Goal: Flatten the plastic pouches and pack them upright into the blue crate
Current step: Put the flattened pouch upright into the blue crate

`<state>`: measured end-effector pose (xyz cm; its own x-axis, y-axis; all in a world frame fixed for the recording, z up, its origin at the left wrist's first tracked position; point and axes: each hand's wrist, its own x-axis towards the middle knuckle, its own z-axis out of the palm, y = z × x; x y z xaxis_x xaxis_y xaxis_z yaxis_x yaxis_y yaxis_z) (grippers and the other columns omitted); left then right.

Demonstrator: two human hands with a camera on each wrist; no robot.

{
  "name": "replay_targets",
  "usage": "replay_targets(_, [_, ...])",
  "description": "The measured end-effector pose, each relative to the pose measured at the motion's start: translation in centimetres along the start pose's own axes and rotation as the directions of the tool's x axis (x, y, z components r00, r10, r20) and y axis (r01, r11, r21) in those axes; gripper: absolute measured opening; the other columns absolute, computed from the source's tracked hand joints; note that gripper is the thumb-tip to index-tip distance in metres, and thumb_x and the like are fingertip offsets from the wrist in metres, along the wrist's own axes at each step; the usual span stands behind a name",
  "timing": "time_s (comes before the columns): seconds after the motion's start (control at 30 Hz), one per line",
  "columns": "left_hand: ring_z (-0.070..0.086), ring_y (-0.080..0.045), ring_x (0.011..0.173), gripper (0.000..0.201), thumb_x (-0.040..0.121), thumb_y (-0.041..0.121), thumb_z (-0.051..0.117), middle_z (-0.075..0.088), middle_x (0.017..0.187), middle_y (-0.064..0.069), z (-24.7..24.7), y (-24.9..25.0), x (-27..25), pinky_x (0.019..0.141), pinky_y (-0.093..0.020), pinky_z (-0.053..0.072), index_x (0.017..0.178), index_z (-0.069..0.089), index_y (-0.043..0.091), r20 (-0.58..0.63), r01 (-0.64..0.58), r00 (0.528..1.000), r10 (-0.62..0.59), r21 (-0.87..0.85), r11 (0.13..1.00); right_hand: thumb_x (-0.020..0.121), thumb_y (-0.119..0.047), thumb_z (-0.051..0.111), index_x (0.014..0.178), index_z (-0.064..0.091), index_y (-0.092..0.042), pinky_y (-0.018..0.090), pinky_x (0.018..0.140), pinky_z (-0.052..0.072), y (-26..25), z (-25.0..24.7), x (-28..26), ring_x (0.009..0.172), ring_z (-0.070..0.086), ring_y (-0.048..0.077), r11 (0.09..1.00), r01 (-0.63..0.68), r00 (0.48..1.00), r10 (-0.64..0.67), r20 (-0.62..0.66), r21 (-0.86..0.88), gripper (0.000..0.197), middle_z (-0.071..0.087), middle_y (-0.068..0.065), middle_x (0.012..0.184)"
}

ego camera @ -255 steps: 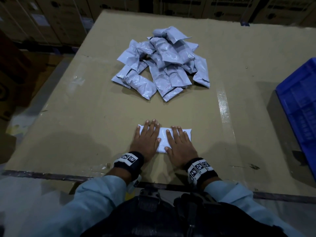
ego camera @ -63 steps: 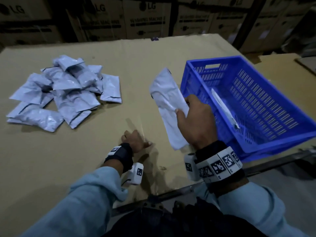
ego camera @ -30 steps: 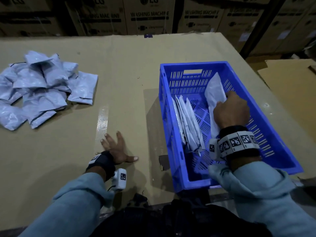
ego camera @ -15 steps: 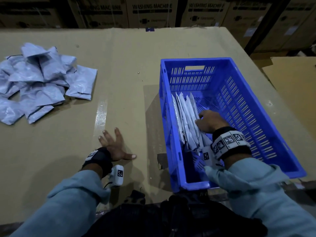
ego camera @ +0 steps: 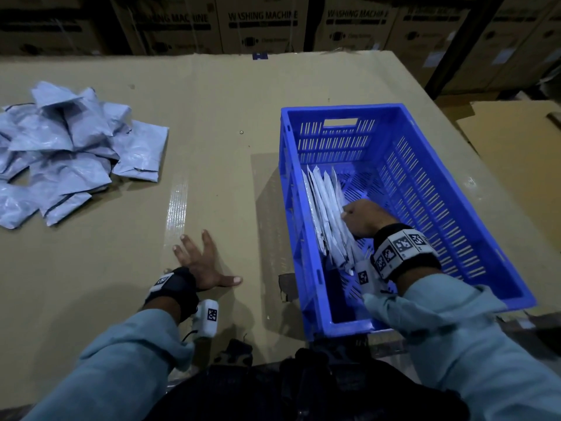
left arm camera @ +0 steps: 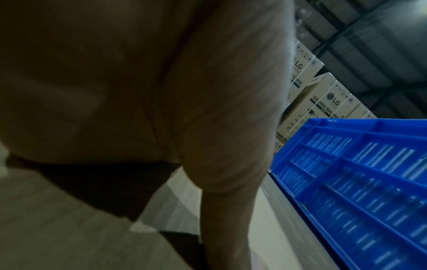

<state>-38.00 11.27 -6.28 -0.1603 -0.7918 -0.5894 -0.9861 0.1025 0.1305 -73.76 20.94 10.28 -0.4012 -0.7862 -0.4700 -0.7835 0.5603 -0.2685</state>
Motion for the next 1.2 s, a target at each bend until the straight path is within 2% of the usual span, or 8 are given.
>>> replay_targets(0.3, [-0.027,-0.063,0.141,0.173,0.010,0.113,0.021,-0.036,0.148,-0.043,0.4,-0.2,0.7,0.116,-0.072,-0.002,0.141,-0.044,0.021,-0.022,0.006,1.000,-0.007,-0.012,1.000,0.105,-0.034,0.055,0.143,0.057,-0.011,0.043,0.112,0.043,0.6,0.0,0.0,0.133,0.052,0.033,0.999,0.031,0.994,-0.028,-0.104,0.032,0.045,0.051,0.012,0.151])
replay_targets(0.47, [-0.029,-0.061,0.141,0.165,0.041,0.106,0.050,-0.035,0.148,-0.045,0.2,0.0,-0.3,0.116,-0.070,-0.006,0.148,-0.038,0.015,-0.039,-0.019,0.999,0.019,0.000,1.000,0.104,-0.040,0.055,0.131,0.067,-0.015,0.045,0.101,0.051,0.8,0.0,-0.1,0.120,0.060,0.037,0.988,0.021,0.989,0.001,-0.146,0.150,0.039,0.061,0.014,0.138])
replay_targets(0.67, [-0.032,-0.058,0.141,0.173,0.010,0.113,0.025,-0.039,0.149,-0.040,0.4,-0.4,0.6,0.114,-0.076,0.003,0.140,-0.046,0.024,-0.026,-0.022,0.999,0.022,0.002,1.000,0.103,-0.039,0.056,0.116,0.072,-0.011,0.036,0.087,0.046,0.9,-0.2,-0.3,0.113,0.061,0.034,0.974,0.008,0.977,0.041,-0.210,0.228,0.034,0.069,0.015,0.123])
replay_targets(0.83, [-0.028,-0.056,0.144,0.174,0.007,0.113,0.024,-0.037,0.152,-0.036,0.8,-0.5,0.6,0.114,-0.076,0.007,0.143,-0.044,0.027,-0.069,-0.026,0.997,0.025,0.000,1.000,0.104,-0.041,0.054,0.109,0.073,-0.012,0.036,0.082,0.045,0.7,-0.4,-0.7,0.107,0.062,0.036,0.970,0.012,0.974,0.043,-0.222,0.243,0.035,0.070,0.016,0.117])
replay_targets(1.0, [-0.032,-0.046,0.147,0.163,0.017,0.112,0.034,-0.048,0.154,-0.015,0.2,-0.7,-1.6,0.116,-0.074,0.006,0.142,-0.044,0.043,-0.057,-0.051,0.997,0.050,-0.019,0.999,0.101,-0.047,0.054,0.110,0.071,-0.022,0.049,0.087,0.057,-0.2,-1.6,-2.1,0.096,0.065,0.034,0.993,0.020,0.942,0.020,-0.334,0.118,0.032,0.072,0.008,0.110])
replay_targets(1.07, [-0.015,-0.045,0.151,0.156,0.028,0.110,0.045,-0.033,0.161,-0.013,-0.4,-0.8,-1.8,0.116,-0.069,0.015,0.148,-0.031,0.045,-0.088,-0.037,0.995,0.038,0.018,0.999,0.101,-0.046,0.053,0.111,0.071,-0.021,0.049,0.086,0.057,-0.9,-2.5,-3.1,0.094,0.065,0.034,0.999,0.034,0.927,-0.016,-0.374,0.042,0.032,0.073,0.008,0.106])
replay_targets(1.13, [0.019,-0.042,0.146,0.136,0.039,0.101,0.049,0.006,0.161,-0.013,-1.4,-1.6,-1.5,0.112,-0.061,0.030,0.154,0.002,0.045,-0.198,-0.047,0.979,0.051,0.025,0.999,0.101,-0.045,0.053,0.114,0.070,-0.020,0.051,0.088,0.057,-2.1,-3.5,-4.2,0.098,0.066,0.036,0.999,0.053,0.917,-0.048,-0.395,0.000,0.033,0.073,0.010,0.110])
replay_targets(1.2, [0.042,-0.036,0.135,0.102,0.057,0.083,0.055,0.037,0.152,-0.007,-3.3,-2.9,-1.7,0.108,-0.055,0.040,0.147,0.038,0.037,-0.248,-0.070,0.967,0.054,-0.060,0.996,0.100,-0.044,0.052,0.120,0.068,-0.022,0.050,0.090,0.056,-3.7,-4.6,-5.5,0.102,0.066,0.037,0.996,0.084,0.902,-0.091,-0.422,-0.036,0.034,0.071,0.010,0.115])
